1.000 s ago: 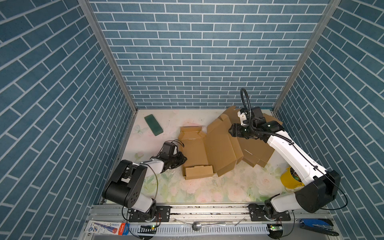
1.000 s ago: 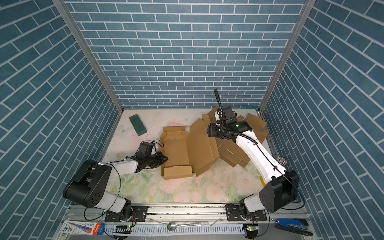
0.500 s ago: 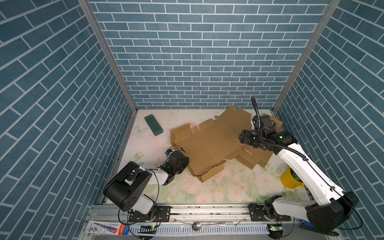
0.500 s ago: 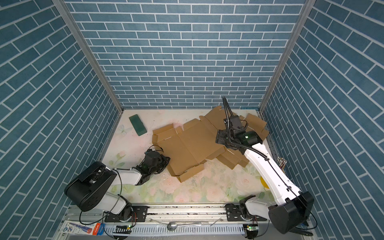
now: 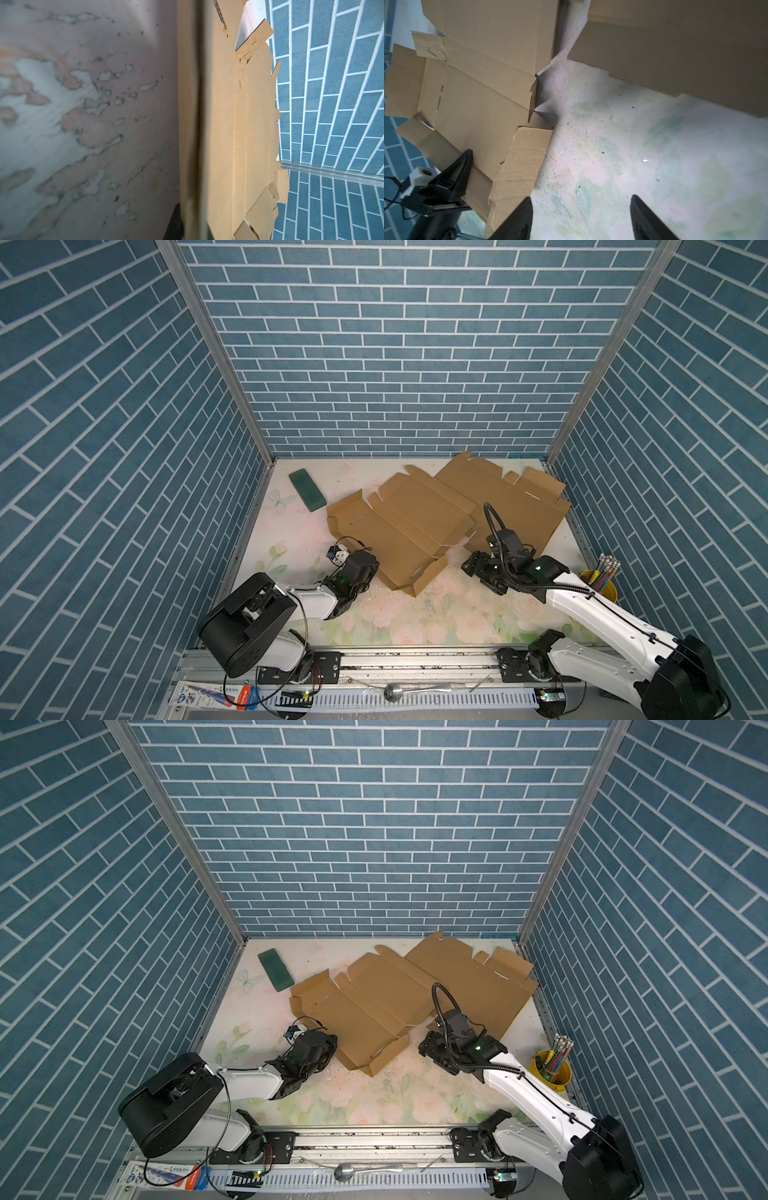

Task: Fold the paper box

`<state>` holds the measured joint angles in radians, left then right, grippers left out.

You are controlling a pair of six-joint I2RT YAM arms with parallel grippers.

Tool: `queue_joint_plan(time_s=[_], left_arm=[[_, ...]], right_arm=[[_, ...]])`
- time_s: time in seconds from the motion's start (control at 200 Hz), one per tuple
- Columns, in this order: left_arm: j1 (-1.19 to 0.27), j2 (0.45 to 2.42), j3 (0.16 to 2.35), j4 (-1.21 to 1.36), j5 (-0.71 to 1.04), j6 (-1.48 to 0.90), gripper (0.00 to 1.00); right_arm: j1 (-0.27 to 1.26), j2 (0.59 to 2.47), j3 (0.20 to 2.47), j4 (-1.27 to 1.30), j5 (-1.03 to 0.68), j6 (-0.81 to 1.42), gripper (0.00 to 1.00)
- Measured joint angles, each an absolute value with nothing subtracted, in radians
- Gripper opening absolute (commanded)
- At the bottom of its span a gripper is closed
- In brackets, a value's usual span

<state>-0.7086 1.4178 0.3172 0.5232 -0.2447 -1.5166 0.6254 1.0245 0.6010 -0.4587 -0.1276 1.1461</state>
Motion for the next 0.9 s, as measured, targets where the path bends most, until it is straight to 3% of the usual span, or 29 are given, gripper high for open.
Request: queue_joint_plan(time_s=[0.505,0.9], left_arm=[[-0.799,1.442,0.363,0.430,-0.337,-1.604,0.11],[-0.810,1.431,0.482,0.225,-0.345,-1.626,0.04]], right_arm=[[0.711,1.226,0.391,0.233,-0.186,1.463,0.83],[0.738,1.337,0.424,0.358,-0.249,1.491,0.83]])
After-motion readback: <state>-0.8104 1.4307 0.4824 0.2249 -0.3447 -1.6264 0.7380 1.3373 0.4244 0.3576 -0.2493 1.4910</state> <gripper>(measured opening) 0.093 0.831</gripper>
